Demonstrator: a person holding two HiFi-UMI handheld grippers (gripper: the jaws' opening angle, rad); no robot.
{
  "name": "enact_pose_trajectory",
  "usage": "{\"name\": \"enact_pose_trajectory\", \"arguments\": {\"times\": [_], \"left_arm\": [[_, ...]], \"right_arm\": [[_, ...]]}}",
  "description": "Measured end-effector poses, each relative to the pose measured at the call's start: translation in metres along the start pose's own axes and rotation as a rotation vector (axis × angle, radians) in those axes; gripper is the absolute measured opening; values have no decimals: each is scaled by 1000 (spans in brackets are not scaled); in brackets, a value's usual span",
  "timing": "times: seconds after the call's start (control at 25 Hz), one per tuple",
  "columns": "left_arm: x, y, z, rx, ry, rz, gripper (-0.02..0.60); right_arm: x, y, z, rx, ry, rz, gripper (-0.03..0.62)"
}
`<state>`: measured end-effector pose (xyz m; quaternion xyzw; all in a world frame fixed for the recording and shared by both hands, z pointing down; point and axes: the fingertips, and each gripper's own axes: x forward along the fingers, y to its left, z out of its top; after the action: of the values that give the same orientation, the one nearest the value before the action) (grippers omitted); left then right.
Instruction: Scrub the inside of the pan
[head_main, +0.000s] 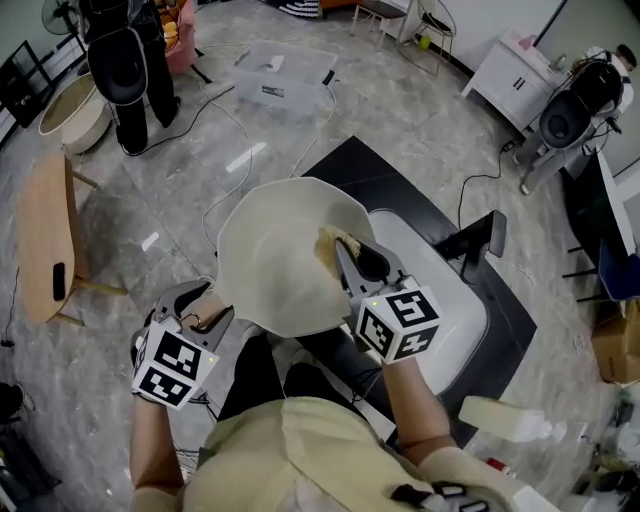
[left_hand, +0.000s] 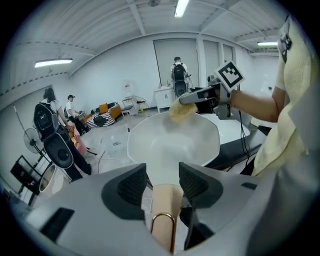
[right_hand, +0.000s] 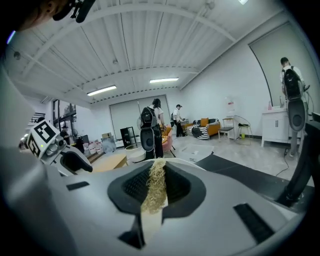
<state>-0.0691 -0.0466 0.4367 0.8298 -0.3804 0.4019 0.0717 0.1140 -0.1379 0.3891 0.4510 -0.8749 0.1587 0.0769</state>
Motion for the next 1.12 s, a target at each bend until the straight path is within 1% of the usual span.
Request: {"name": "enact_pose_trajectory", "arguments": {"times": [0.12, 0.28, 0.48, 0.6, 0.68, 0.76, 0.84, 0.96, 1.12], "left_arm": [[14, 8, 3, -12, 11, -50, 206], [27, 19, 9, -35, 17, -114, 215], [42, 35, 2, -82, 32, -130, 229], [50, 36, 0, -133, 31, -184, 229], [57, 33, -2, -157, 44, -216, 229], [62, 32, -3, -160, 53, -230, 229], [63, 34, -3, -152, 50, -243, 229], [63, 37, 0, -149, 29, -270, 229], [65, 38, 2, -109, 26, -257, 229]], "right_arm": [[8, -9, -1, -10, 6, -71, 58], [26, -27, 0, -57, 40, -188, 58], [52, -37, -14, -104, 114, -261, 58], [67, -38, -19, -120, 143, -293, 57], [74, -42, -18, -130, 136, -339, 58], [78, -44, -16, -148, 123, -394, 57], [86, -44, -17, -175, 132, -428, 57], [105, -40, -25, -204, 168, -427, 57], [128, -28, -31, -237, 188, -368, 57]]}}
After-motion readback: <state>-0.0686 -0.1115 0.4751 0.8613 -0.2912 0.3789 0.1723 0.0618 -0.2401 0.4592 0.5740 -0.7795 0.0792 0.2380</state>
